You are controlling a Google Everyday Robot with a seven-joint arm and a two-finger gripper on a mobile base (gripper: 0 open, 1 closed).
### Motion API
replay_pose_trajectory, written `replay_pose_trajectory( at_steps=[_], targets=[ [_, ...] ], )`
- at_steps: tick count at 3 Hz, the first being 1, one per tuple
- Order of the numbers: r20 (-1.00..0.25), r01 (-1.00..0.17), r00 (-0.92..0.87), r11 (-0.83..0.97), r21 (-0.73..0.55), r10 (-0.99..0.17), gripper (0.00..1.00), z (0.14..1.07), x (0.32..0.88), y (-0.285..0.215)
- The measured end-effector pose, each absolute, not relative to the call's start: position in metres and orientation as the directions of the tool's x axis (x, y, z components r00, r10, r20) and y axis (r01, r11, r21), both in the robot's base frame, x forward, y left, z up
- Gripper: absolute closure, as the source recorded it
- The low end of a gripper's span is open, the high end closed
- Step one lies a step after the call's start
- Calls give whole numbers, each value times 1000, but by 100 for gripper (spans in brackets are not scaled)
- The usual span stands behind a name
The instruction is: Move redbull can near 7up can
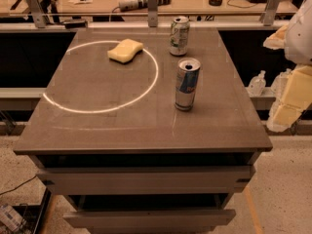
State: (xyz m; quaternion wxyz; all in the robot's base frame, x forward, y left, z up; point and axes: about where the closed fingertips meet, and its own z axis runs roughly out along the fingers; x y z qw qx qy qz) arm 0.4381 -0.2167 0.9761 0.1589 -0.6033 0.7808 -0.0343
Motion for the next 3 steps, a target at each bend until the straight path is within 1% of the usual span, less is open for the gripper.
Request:
replay_pose_trajectory(
  at_steps=[1, 2, 3],
  targets=[
    [-207, -931, -221, 270, -246, -953, 0, 976, 438, -217],
    [-295, -908, -255, 333, -254, -921, 0, 980, 439, -219],
    [-453, -863, -299, 441, -247, -840, 0, 969, 431, -231]
  ],
)
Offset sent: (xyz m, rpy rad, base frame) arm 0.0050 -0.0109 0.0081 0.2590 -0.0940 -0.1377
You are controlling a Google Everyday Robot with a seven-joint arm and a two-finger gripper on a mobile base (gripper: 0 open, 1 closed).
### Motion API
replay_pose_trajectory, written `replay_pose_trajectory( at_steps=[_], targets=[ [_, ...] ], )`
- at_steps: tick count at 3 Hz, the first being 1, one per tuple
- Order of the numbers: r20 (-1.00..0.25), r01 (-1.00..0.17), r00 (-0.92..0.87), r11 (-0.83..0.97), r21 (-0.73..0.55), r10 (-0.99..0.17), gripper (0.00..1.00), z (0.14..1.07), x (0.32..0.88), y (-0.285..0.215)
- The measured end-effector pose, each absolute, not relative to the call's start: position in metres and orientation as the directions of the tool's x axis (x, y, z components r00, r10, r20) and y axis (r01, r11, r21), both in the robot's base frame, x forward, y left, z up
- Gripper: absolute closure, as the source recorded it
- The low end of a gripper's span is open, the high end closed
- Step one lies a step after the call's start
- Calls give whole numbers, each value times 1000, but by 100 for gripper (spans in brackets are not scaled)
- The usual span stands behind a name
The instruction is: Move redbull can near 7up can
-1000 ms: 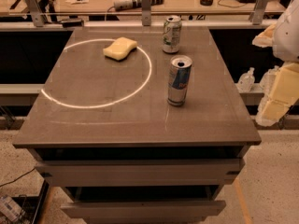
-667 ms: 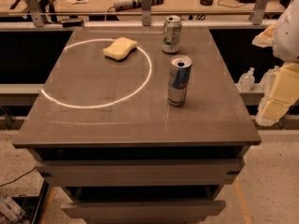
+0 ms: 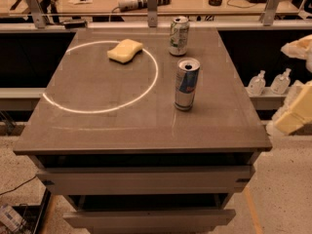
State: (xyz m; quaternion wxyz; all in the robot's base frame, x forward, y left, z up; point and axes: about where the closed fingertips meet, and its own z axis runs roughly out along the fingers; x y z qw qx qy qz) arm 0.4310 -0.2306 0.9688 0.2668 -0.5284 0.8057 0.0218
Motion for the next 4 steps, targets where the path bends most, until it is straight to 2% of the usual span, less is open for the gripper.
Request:
replay_pose_trajectory(
  at_steps=[2, 3, 4],
  targets=[
    [-724, -769, -262, 591, -243, -638, 0, 912, 423, -250],
    [-847, -694, -193, 679, -239, -495, 0, 902, 440, -255],
    [-934, -654, -122, 735, -178, -335, 0, 915, 451, -248]
  ],
)
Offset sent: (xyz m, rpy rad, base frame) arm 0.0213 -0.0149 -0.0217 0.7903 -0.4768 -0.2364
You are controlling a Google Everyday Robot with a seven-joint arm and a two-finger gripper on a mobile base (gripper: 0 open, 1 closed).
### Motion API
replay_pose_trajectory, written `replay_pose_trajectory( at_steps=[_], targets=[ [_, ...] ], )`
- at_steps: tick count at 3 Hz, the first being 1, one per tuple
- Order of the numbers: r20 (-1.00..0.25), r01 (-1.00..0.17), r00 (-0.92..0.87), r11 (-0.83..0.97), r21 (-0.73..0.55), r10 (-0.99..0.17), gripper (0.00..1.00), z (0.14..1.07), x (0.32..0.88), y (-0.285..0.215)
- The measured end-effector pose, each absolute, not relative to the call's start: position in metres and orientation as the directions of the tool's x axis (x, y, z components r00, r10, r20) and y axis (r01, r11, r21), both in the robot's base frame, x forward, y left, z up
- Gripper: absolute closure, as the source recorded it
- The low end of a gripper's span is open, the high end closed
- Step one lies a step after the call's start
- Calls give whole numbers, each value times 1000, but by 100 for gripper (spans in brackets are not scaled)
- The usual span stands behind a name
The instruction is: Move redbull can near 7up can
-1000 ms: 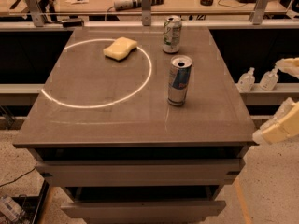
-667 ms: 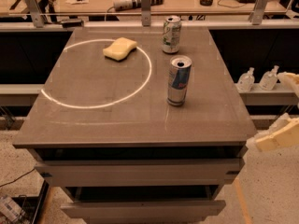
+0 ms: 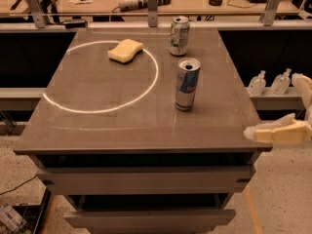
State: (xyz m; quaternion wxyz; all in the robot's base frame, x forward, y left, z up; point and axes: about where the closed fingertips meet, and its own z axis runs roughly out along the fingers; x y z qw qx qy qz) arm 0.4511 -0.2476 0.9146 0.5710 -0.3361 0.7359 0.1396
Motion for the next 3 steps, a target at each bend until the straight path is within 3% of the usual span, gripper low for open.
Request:
replay_pose_trajectory(
  at_steps=[1, 3],
  targets=[
    [-977, -666, -71, 739, -104, -202, 0, 925, 459, -235],
    [-980, -709, -94, 703, -56, -173, 0, 929, 466, -214]
  ],
)
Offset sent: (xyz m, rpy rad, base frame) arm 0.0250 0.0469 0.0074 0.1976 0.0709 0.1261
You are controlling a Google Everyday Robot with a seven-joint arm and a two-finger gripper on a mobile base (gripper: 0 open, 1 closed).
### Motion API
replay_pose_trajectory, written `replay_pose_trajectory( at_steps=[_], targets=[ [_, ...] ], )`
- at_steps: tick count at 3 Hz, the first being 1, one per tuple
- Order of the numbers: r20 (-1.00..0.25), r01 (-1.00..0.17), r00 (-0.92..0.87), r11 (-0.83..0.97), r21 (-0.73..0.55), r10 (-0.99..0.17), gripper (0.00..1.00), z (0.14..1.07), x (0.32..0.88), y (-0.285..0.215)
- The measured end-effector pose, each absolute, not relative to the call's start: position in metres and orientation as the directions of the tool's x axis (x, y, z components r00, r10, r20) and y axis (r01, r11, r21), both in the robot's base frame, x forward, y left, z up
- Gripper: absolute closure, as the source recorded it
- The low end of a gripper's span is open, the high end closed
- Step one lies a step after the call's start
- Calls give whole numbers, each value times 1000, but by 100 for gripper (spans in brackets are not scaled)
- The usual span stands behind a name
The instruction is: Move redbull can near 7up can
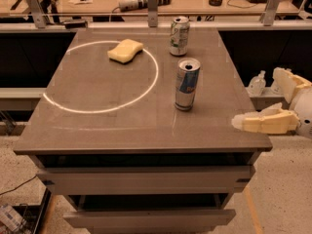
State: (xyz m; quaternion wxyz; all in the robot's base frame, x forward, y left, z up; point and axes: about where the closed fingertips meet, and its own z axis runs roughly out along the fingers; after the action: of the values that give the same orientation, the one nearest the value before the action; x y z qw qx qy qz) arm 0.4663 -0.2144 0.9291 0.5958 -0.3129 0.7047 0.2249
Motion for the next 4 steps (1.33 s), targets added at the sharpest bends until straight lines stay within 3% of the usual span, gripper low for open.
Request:
replay_pose_trajectory(
  at_steps=[4],
  targets=[
    [-982, -762, -67, 645, -63, -174, 0, 883, 494, -115]
  ],
)
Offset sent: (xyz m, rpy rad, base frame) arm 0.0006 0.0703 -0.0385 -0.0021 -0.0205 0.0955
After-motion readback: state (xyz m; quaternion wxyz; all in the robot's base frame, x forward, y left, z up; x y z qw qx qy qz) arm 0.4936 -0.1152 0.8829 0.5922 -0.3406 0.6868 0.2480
